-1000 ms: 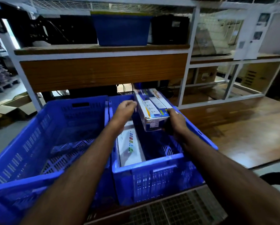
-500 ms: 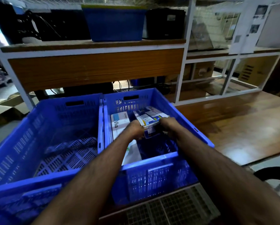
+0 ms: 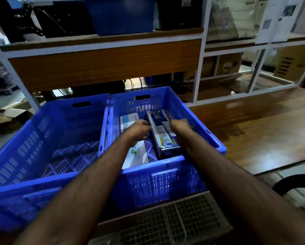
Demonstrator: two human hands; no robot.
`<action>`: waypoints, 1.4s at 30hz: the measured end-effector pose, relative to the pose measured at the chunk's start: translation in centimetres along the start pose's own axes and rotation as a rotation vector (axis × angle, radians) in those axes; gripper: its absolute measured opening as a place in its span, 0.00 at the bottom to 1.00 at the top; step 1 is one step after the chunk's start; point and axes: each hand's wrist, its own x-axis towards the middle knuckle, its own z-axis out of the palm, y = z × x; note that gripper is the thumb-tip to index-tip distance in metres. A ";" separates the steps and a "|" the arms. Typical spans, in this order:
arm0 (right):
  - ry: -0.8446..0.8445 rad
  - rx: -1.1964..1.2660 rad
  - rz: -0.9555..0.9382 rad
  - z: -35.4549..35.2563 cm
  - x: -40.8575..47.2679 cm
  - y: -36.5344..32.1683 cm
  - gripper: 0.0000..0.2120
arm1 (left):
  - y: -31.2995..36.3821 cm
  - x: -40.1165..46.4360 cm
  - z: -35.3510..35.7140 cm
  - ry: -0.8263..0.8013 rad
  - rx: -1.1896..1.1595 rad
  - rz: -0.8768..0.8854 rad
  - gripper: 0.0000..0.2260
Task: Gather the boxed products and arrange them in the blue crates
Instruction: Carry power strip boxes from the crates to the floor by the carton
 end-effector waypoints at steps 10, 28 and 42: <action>-0.047 -0.098 -0.189 0.8 -2.5 -0.6 0.11 | -0.2 -4.2 0.3 0.071 0.236 0.139 0.12; 0.510 -0.093 -0.781 2.5 -20.7 8.1 0.13 | -9.4 -16.5 -6.1 0.040 0.337 0.989 0.15; 0.883 -0.285 -0.329 -4.9 -49.1 29.6 0.15 | -16.5 -36.3 5.8 -0.501 0.496 1.057 0.26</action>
